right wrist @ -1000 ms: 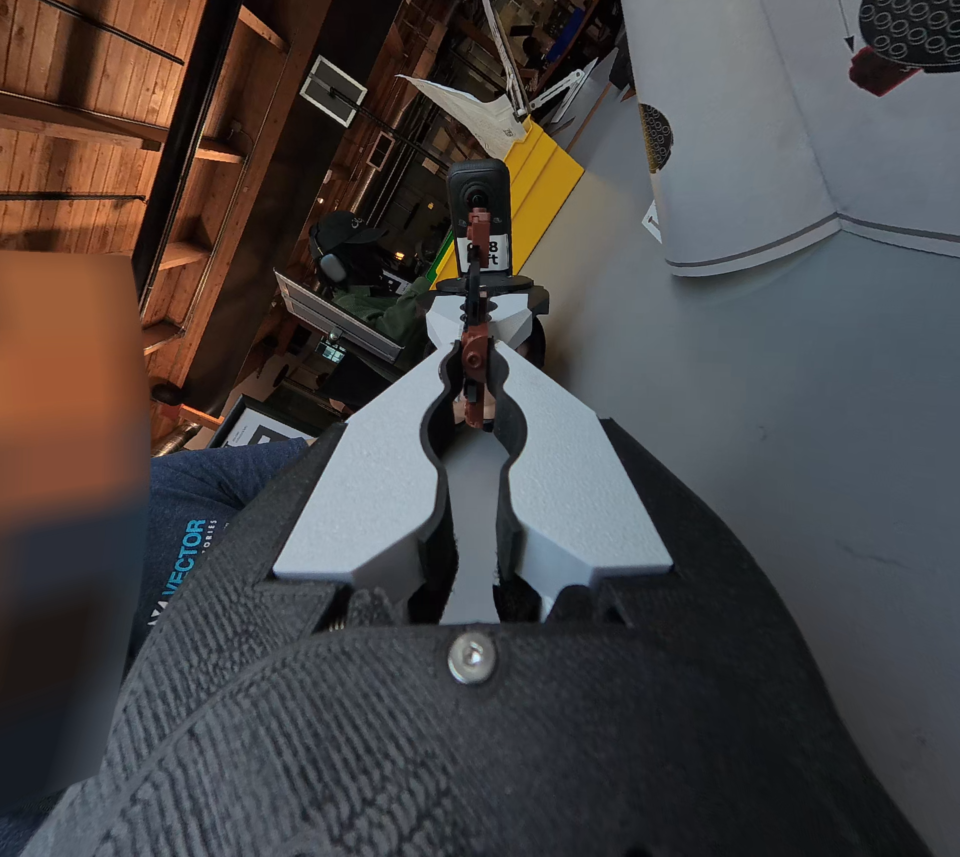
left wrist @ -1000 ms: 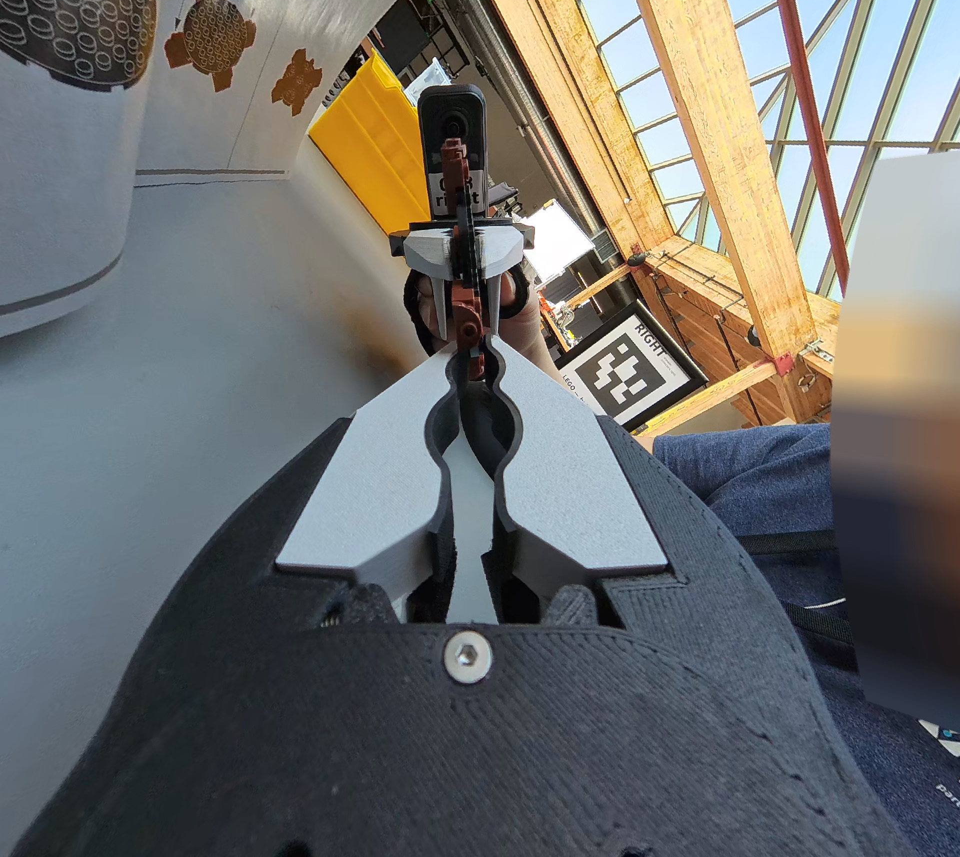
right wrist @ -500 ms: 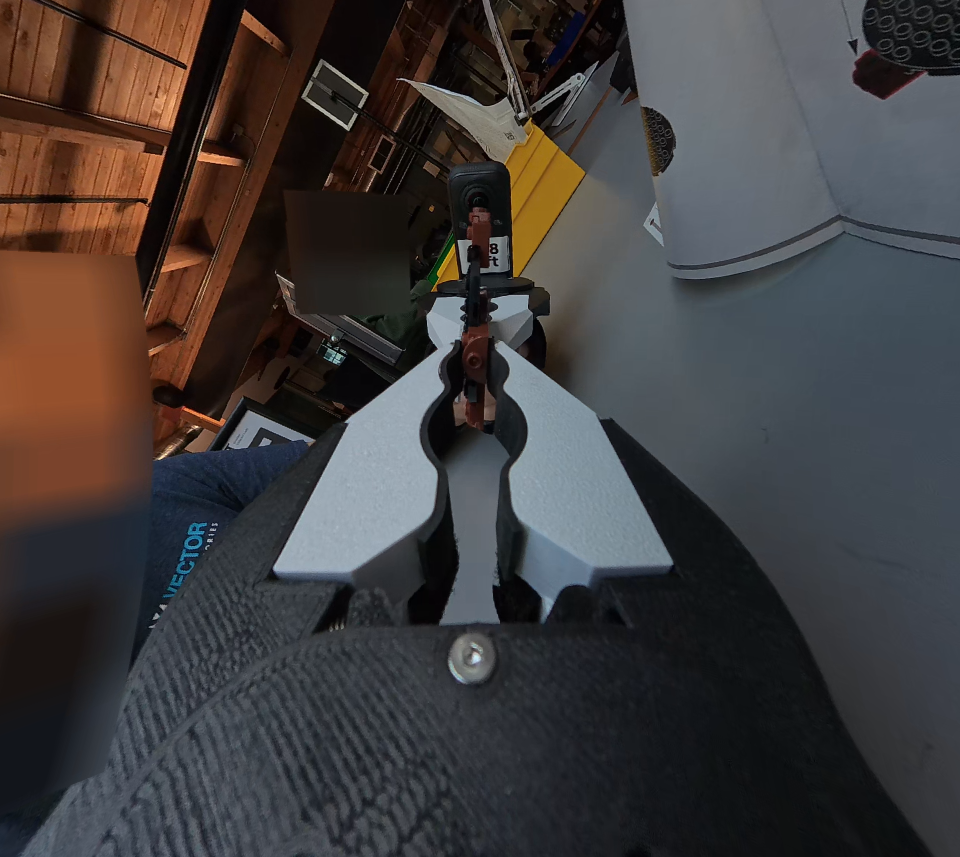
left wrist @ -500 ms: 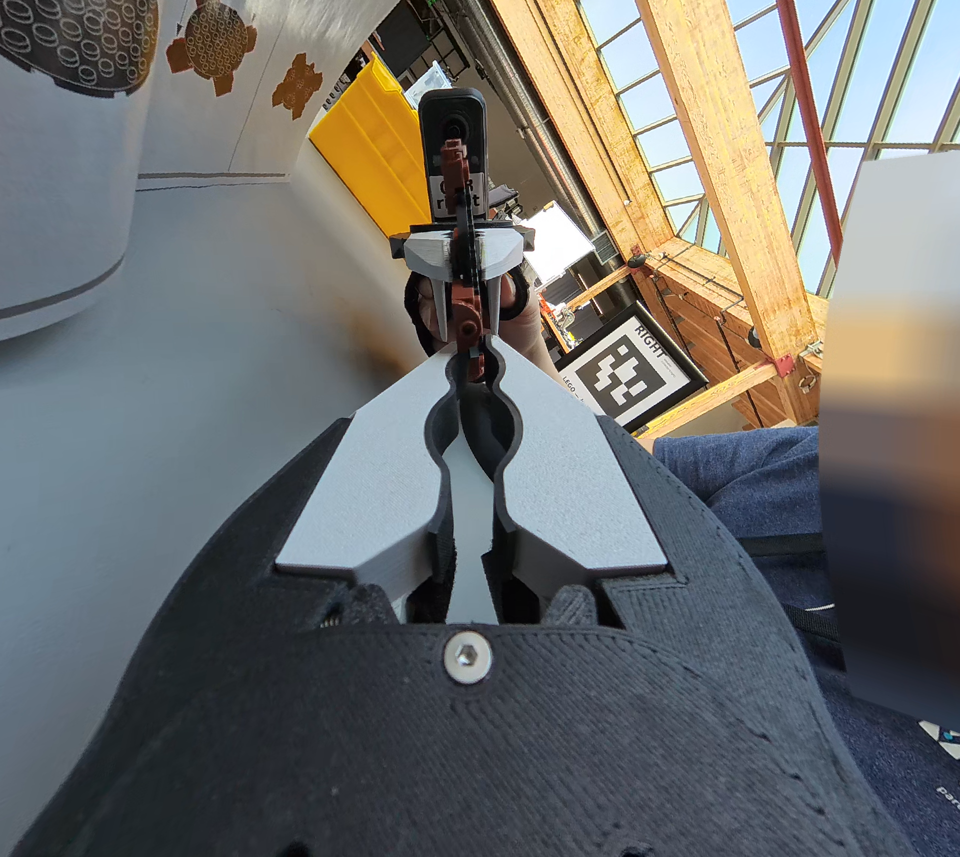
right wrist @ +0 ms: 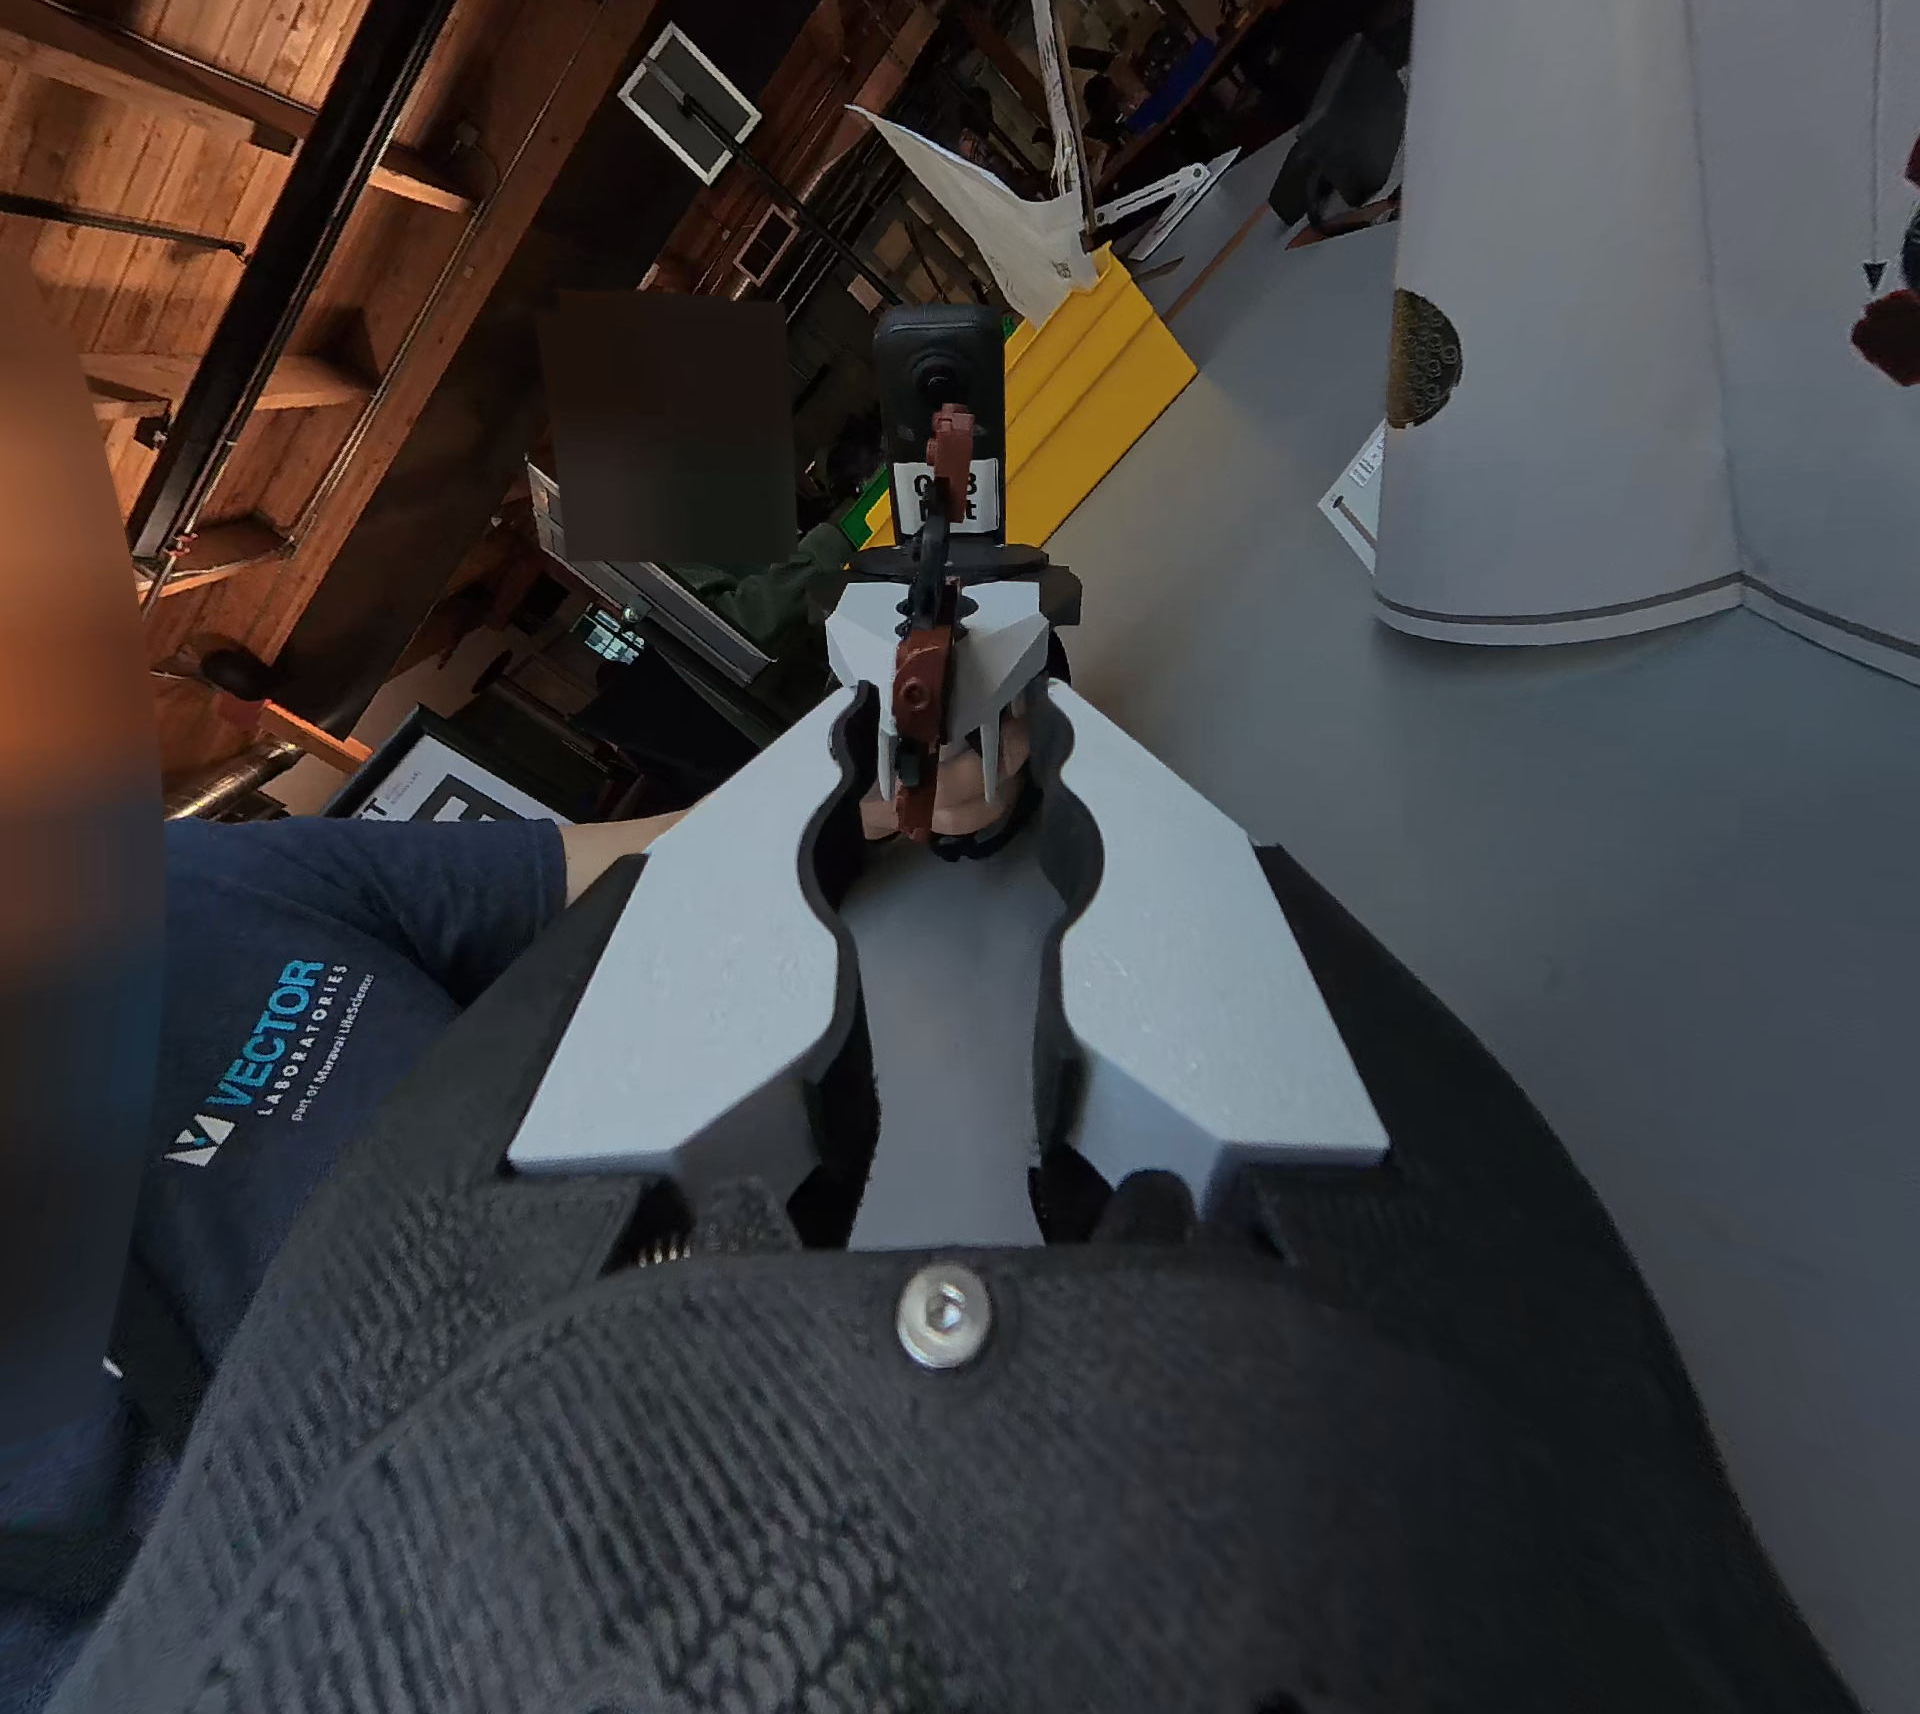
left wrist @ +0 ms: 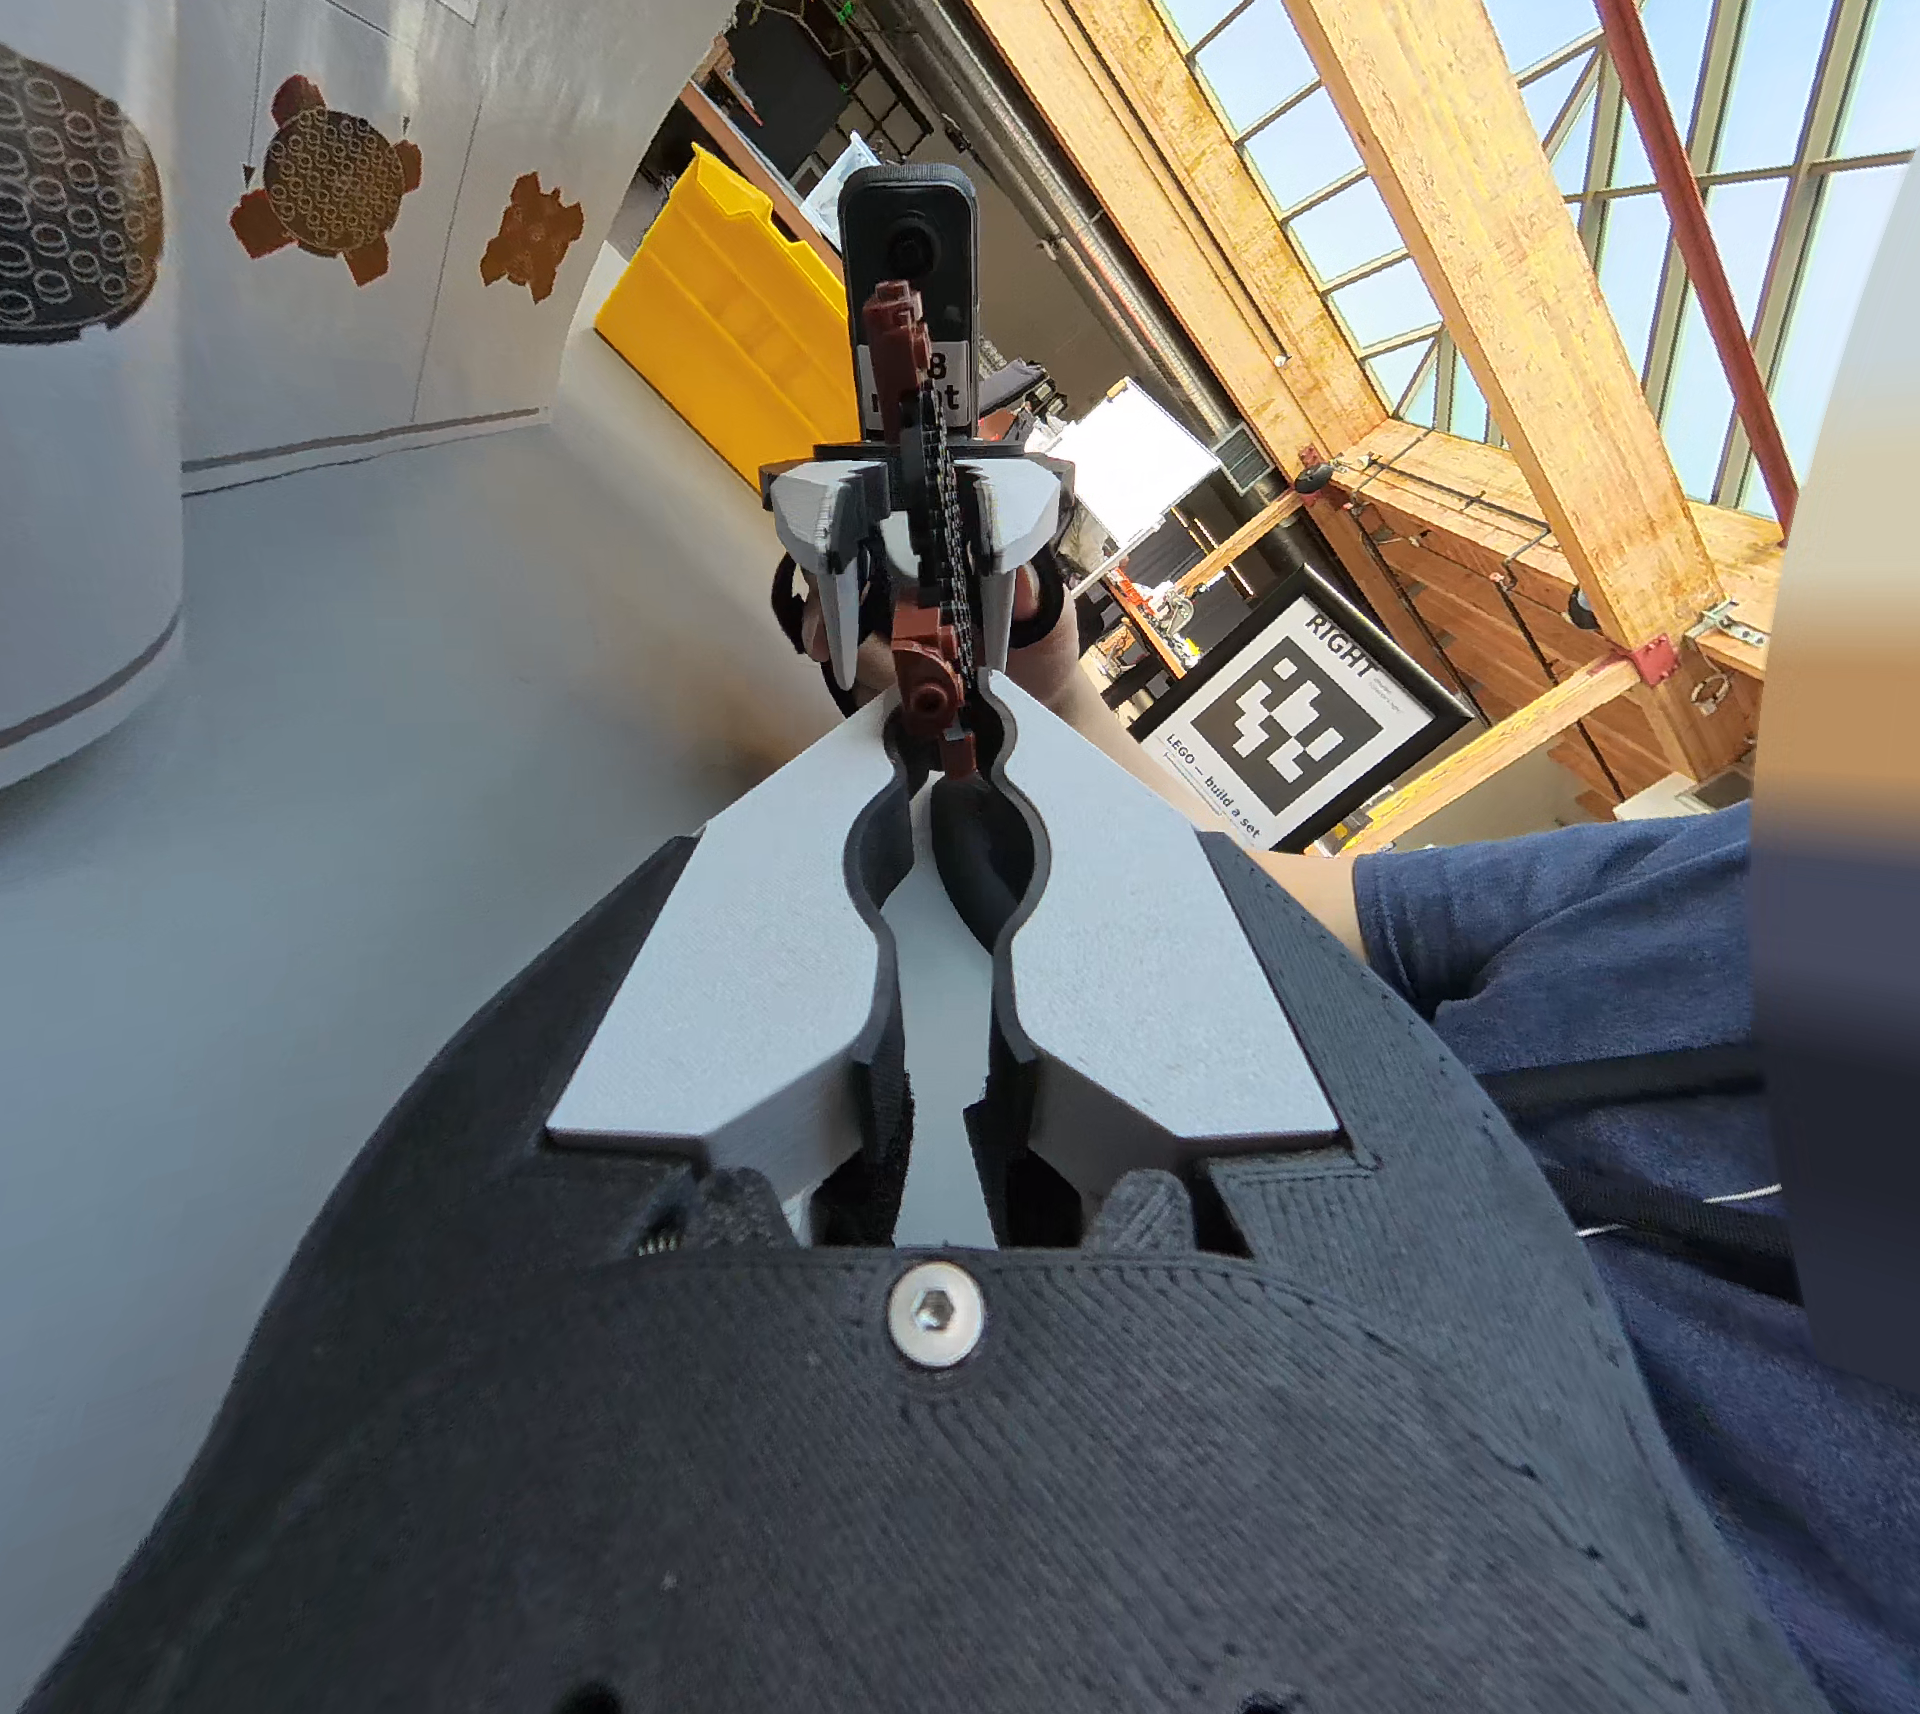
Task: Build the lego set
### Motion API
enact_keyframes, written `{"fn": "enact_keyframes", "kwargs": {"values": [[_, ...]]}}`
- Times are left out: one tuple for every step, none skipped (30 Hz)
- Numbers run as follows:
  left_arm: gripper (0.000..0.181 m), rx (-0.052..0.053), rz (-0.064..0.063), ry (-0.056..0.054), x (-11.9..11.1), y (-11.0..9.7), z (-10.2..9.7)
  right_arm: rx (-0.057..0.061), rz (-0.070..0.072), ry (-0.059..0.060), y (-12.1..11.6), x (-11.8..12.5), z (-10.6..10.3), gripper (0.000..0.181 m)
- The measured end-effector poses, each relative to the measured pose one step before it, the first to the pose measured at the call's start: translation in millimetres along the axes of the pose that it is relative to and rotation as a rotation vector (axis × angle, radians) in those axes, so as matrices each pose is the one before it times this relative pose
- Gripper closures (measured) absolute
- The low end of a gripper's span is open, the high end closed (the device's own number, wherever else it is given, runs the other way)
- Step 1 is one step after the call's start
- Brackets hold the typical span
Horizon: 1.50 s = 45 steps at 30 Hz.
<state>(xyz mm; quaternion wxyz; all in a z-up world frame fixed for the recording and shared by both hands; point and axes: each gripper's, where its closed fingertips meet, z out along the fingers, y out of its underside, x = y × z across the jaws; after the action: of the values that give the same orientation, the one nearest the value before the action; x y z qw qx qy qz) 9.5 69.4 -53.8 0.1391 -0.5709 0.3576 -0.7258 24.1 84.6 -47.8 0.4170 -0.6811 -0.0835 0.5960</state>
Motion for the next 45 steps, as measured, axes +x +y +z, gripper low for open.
{"fn": "enact_keyframes", "kwargs": {"values": [[0.177,-0.0011,0.0216,-0.0076,0.69,-1.0,-0.65,-0.0113,-0.0112,-0.0162,1.41,-2.25,0.83,0.153],[0.177,-0.0043,0.0224,-0.0056,1.04,-0.41,-0.47,-0.0025,-0.0118,-0.0152,0.39,-2.72,1.17,0.153],[0.177,-0.0085,0.0194,-0.0046,0.83,0.37,-0.05,0.0036,-0.015,-0.0094,-0.52,-2.49,1.41,0.153],[0.177,-0.0141,0.0123,-0.0037,0.36,1.54,0.44,0.0023,-0.019,0.0004,-0.43,-1.65,0.9,0.153],[0.177,-0.0156,0.0053,-0.0015,0.17,2.34,0.78,-0.002,-0.0203,0.0124,0.06,0.15,0.49,0.153],[0.177,-0.012,-0.0014,-0.0002,0.05,2.58,1.09,-0.006,-0.0155,0.0303,0.44,3.51,-0.48,0.153],[0.177,-0.0095,-0.0113,0.0,-0.56,2.88,1.23,-0.0057,-0.0149,0.0375,0.37,5.16,-1.33,0.153],[0.177,-0.0068,-0.0236,-0.0022,-1.3,3.05,1.38,-0.0073,-0.0284,0.0317,0.13,3.99,-1.97,0.15],[0.177,-0.0071,-0.0373,-0.0072,-2.82,3.39,1.59,-0.0127,-0.0462,0.0273,0.17,2.47,-2.54,0.146],[0.177,-0.0128,-0.0489,-0.0139,-4.62,4.44,1.32,-0.0085,-0.0631,0.0248,-1.06,1.48,-3.56,0.14],[0.176,-0.0185,-0.0525,-0.0112,-5.07,5.4,1.14,-0.0035,-0.0771,0.0251,-1.45,1.44,-4.06,0.134],[0.176,-0.0184,-0.0516,-0.007,-4.82,5.25,0.69,-0.0108,-0.0888,0.0205,0.31,0.86,-4.29,0.127],[0.176,-0.01,-0.0504,-0.006,-4.39,3.61,0.29,-0.0253,-0.1004,0.0045,3.56,-1.73,-3.75,0.121],[0.176,-0.006,-0.0473,-0.0023,-3.13,2.57,0.03,-0.0289,-0.1004,-0.0025,4.77,-3.28,-3.14,0.118],[0.176,-0.0124,-0.0415,-0.0032,-2.12,2.77,-0.2,-0.0373,-0.0847,0.0103,6.25,-1.61,-2.25,0.116],[0.176,-0.0217,-0.0315,-0.0114,-2.29,3.91,-0.71,-0.0425,-0.0665,0.0125,6.84,-1.21,-1.4,0.114],[0.176,-0.0306,-0.0256,-0.0247,-3.64,5.76,-0.98,-0.0261,-0.0451,0.0023,4.06,-2.75,-0.37,0.114],[0.176,-0.0344,-0.0235,-0.0272,-3.86,6.86,-1.26,-0.0221,-0.0261,-0.0038,2.47,-3.01,0.35,0.114],[0.176,-0.0225,-0.0172,-0.0142,-1.81,5.58,-1.44,-0.0276,-0.0168,-0.007,2.29,-3.28,0.9,0.115],[0.176,-0.0054,-0.0171,-0.0057,-0.59,2.84,-1.73,-0.0271,-0.0168,-0.003,1.72,-2.92,1.39,0.115],[0.176,0.0074,-0.015,0.0029,0.32,-0.21,-2.26,-0.0267,-0.0216,-0.0039,1.57,-3.45,1.74,0.118],[0.176,0.0086,-0.0121,0.0066,0.73,-1.58,-2.42,-0.0234,-0.0208,-0.006,1.38,-3.84,2.44,0.12],[0.176,0.0052,-0.0068,0.0054,0.62,-1.75,-2.32,-0.0264,-0.0193,0.0019,1.83,-2.47,2.75,0.123],[0.176,0.0036,-0.0022,0.0021,0.57,-1.12,-2.18,-0.0245,-0.023,0.0096,1.78,-1.3,3.04,0.123],[0.176,-0.0009,-0.0007,0.0013,0.52,-0.39,-1.73,-0.0224,-0.0231,0.0058,1.41,-1.81,3.33,0.124],[0.176,-0.0019,0.0,0.0026,0.47,-0.05,-1.36,-0.0221,-0.0192,0.0197,1.52,0.83,3.46,0.127],[0.176,0.0034,-0.0017,0.0052,0.67,-0.88,-1.27,-0.0228,-0.0176,0.0222,2.41,1.53,3.6,0.129],[0.176,0.0037,-0.005,0.0068,0.54,-0.9,-1.11,-0.0231,-0.0155,0.0042,3.13,-1.12,3.76,0.13],[0.176,0.0011,-0.0058,0.0046,-0.06,-0.48,-0.93,-0.0225,-0.0103,0.008,3.35,-0.33,3.03,0.136],[0.176,0.0008,-0.0053,0.001,-0.88,-0.23,-0.5,-0.0097,-0.009,0.006,1.33,-0.26,2.58,0.139],[0.176,0.0026,-0.0045,0.0018,-0.67,-0.22,0.12,-0.0091,-0.0029,-0.0067,0.9,-1.81,2.42,0.139],[0.176,-0.0023,-0.0056,0.0041,-0.11,0.52,0.62,-0.0175,0.0041,0.0076,1.96,0.59,2.7,0.139],[0.176,-0.0092,-0.0051,0.0051,0.16,1.53,1.19,-0.012,-0.0037,0.0053,1.39,-0.1,2.49,0.141],[0.176,-0.01,-0.0041,0.0027,-0.31,1.77,1.33,0.0004,-0.0088,-0.0025,0.09,-1.48,2.21,0.15],[0.176,-0.008,-0.0043,-0.0024,-1.38,1.45,1.11,-0.0184,-0.0045,0.0041,3.27,0.31,1.8,0.152],[0.176,-0.0058,-0.0002,-0.0084,-2.32,1.02,0.52,-0.0292,-0.003,-0.0115,4.93,-1.32,0.79,0.164],[0.176,-0.0116,0.0053,-0.0072,-1.44,1.4,0.56,-0.0094,0.008,-0.0166,2.41,-2.05,0.57,0.165],[0.175,-0.0111,0.0101,-0.0094,-0.84,1.08,0.22,0.0084,0.0116,-0.0096,-0.05,-0.65,-0.02,0.165],[0.175,-0.0076,0.0148,-0.016,-1.0,0.39,-0.38,0.0106,0.0125,-0.011,-0.45,-0.34,-0.47,0.165],[0.17,-0.0049,0.0147,-0.0232,-1.85,0.0,-0.59,0.0093,0.0177,-0.0064,-0.64,0.76,-0.9,0.165],[0.164,-0.0059,0.0097,-0.0234,-2.44,0.26,-1.09,0.0065,0.0145,-0.006,-0.19,0.58,-0.89,0.166],[0.161,-0.0044,0.0025,-0.0124,-1.39,0.04,-1.81,0.004,0.0089,-0.0135,0.51,-0.92,-0.49,0.166],[0.157,0.0003,-0.0066,0.0001,-0.07,-0.93,-2.97,0.0014,0.0051,-0.0025,1.21,0.29,-0.09,0.166],[0.151,0.0029,-0.0104,0.0043,0.29,-1.69,-4.22,-0.0056,0.0033,-0.0029,1.98,0.24,0.2,0.166],[0.148,0.0028,-0.006,-0.0055,-0.99,-1.62,-5.4,-0.0078,0.0019,-0.0041,1.78,-0.3,0.48,0.166]]}}
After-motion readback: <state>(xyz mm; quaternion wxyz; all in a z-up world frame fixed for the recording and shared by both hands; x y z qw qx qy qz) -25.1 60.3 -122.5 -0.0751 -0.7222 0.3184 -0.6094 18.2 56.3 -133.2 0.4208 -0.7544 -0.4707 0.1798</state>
